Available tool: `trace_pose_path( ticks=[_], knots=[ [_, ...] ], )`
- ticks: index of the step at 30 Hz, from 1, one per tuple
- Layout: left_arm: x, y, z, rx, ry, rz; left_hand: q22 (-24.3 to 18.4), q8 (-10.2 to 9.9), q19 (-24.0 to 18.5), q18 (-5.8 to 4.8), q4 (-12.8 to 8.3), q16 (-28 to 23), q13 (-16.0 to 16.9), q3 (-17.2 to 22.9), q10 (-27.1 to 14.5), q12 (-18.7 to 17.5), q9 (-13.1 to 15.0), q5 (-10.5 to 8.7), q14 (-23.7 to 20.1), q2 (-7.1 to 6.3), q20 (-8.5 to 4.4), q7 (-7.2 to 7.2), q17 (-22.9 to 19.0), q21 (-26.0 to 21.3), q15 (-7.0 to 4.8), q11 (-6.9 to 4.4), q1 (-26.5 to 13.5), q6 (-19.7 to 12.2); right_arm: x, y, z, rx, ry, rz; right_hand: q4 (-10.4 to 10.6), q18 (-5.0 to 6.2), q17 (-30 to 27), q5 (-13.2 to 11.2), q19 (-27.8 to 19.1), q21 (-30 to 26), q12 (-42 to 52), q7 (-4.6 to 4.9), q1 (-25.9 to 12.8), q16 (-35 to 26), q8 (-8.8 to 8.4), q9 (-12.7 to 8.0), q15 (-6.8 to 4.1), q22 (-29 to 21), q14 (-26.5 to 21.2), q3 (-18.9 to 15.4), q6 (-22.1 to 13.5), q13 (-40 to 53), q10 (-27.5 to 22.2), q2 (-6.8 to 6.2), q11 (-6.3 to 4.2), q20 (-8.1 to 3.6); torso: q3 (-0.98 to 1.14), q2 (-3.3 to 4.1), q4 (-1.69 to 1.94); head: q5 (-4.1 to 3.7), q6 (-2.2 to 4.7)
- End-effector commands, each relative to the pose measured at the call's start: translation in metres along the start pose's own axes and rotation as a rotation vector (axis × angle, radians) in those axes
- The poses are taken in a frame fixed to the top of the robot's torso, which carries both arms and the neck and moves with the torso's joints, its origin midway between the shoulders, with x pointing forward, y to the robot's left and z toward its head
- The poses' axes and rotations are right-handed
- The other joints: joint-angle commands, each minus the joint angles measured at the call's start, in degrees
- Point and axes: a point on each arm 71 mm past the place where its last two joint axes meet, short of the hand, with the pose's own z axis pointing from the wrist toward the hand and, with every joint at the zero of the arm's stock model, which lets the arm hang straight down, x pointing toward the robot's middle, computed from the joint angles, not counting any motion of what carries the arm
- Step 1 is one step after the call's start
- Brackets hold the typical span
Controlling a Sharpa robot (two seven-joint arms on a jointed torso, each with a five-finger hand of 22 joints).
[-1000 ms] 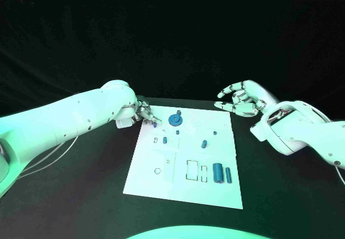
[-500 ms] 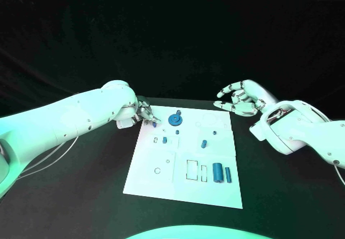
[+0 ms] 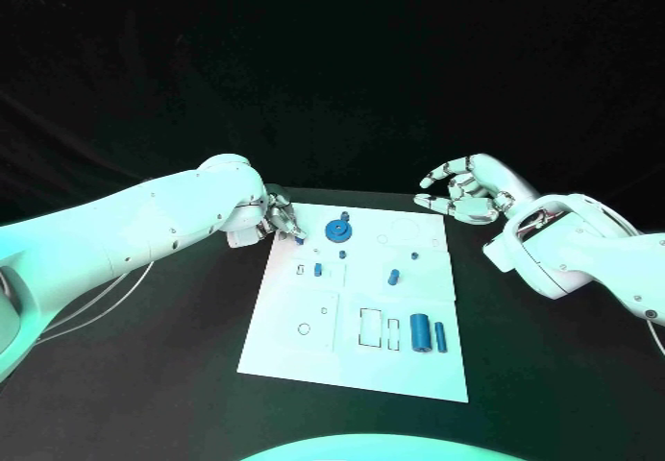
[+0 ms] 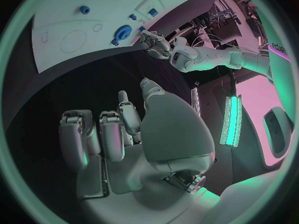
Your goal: Assemble the parts on the task board
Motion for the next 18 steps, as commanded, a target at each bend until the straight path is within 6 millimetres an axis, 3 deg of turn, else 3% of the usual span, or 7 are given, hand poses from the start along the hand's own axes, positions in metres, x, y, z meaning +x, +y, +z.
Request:
trace_pose_path(
  ticks=[1,6,10,13,15,17,18],
  knots=[
    [0.0013,-0.0021,0.0001,0.01,0.005,-0.005,0.1,0.8,0.4,0.51,-0.4,0.2,0.2,0.9,0.3,0.2,0.7,0.33,3.4,0.33,0.04,-0.6,7.8,0.3,-0.33,-0.13,1.2,0.1,-0.0002,0.0003,-0.0004,-0.002,-0.005,-0.003,0.0,0.39,6.9,0.0,3.2,-0.2,-0.2,-0.07,-0.4,-0.3,0.24,0.0,-0.37,11.9,4.2,0.3,0.3,-0.1,-0.3,0.37,-0.02,-0.24,0.05,-0.04,-0.02,-0.1,-0.02],
    [0.0012,-0.0019,0.0,0.011,0.004,-0.006,0.4,2.3,0.5,0.46,-1.9,0.4,0.5,4.9,1.2,0.7,1.5,0.32,3.5,-0.27,-0.17,-0.76,8.1,0.4,-0.53,-0.36,2.6,-0.5,-0.0007,0.0002,-0.0009,-0.002,-0.007,-0.003,0.0,0.38,6.9,0.0,3.2,-0.2,-0.2,-0.07,-0.4,-0.3,0.25,0.0,-0.38,11.9,4.2,0.3,0.3,0.0,-0.3,0.41,-0.02,-0.24,0.13,-0.12,0.06,-0.08,-0.02],
    [0.0006,-0.0014,-0.0005,0.016,-0.004,-0.018,0.5,2.8,0.6,0.45,-2.6,0.4,0.5,6.9,1.4,0.7,1.8,0.31,3.5,-0.82,-0.25,-0.68,8.0,0.5,-0.51,-0.33,2.7,-0.8,-0.0009,0.0,-0.0011,-0.002,-0.008,-0.003,0.0,0.39,6.9,0.0,3.2,-0.2,-0.2,-0.07,-0.4,-0.3,0.26,0.0,-0.38,11.9,4.2,0.3,0.3,0.0,-0.2,0.43,-0.02,-0.25,0.07,-0.13,0.12,-0.02,0.07],
    [0.0005,-0.0005,-0.0019,0.02,-0.011,-0.03,0.8,4.1,0.8,0.41,-4.3,0.3,1.3,11.9,2.7,1.6,2.5,0.43,3.4,-2.38,-0.41,-0.56,7.7,0.7,-0.55,-0.38,1.3,-0.9,-0.0013,-0.0003,-0.0013,0.001,-0.011,-0.003,0.0,0.39,6.9,-0.1,3.1,-0.2,-0.2,-0.07,-0.7,-0.3,0.3,0.0,-0.38,11.9,4.2,0.3,0.3,0.0,-0.2,0.54,-0.02,-0.26,0.13,-0.23,0.15,0.23,-0.04],
    [0.0012,0.0007,-0.004,0.025,-0.012,-0.048,1.5,4.8,1.4,0.29,-6.3,0.5,3.0,15.2,4.1,3.0,2.8,0.98,3.6,-3.7,-0.61,-0.67,8.1,1.1,-0.78,-0.52,0.6,-0.3,-0.0014,-0.0006,-0.0012,0.002,-0.012,-0.003,0.1,0.39,6.9,-0.1,3.2,-0.2,-0.1,-0.07,-1.1,-0.3,0.33,0.0,-0.38,11.9,4.2,0.2,0.3,0.0,-0.2,0.62,-0.03,-0.27,0.16,-0.25,0.21,0.28,0.35],
    [0.0019,0.0027,-0.0062,0.028,-0.008,-0.088,2.0,5.4,1.8,0.19,-7.5,0.6,3.2,18.1,4.8,3.3,3.0,2.04,3.8,-4.75,-0.84,-0.79,8.1,1.4,-0.86,-0.58,-1.5,0.1,-0.0013,-0.0008,-0.0009,0.004,-0.012,-0.003,0.1,0.39,6.8,-0.1,3.2,-0.2,-0.1,-0.08,-1.2,-0.4,0.35,0.0,-0.39,11.9,4.2,0.2,0.3,0.1,-0.1,0.65,-0.03,-0.27,0.19,-0.29,0.2,0.25,0.5],
    [0.0022,0.0034,-0.0069,0.028,-0.006,-0.104,2.3,5.7,2.1,0.11,-7.9,0.7,3.7,18.8,5.3,3.8,3.1,3.8,3.9,-5.21,-0.92,-0.85,8.4,1.6,-0.95,-0.72,-2.4,0.3,-0.0013,-0.0009,-0.0007,0.004,-0.012,-0.004,0.1,0.39,6.8,-0.1,3.2,-0.2,-0.1,-0.08,-1.2,-0.4,0.35,0.0,-0.39,11.9,4.2,0.2,0.3,0.1,-0.1,0.65,-0.03,-0.27,0.22,-0.3,0.2,0.22,0.47]
  ],
)
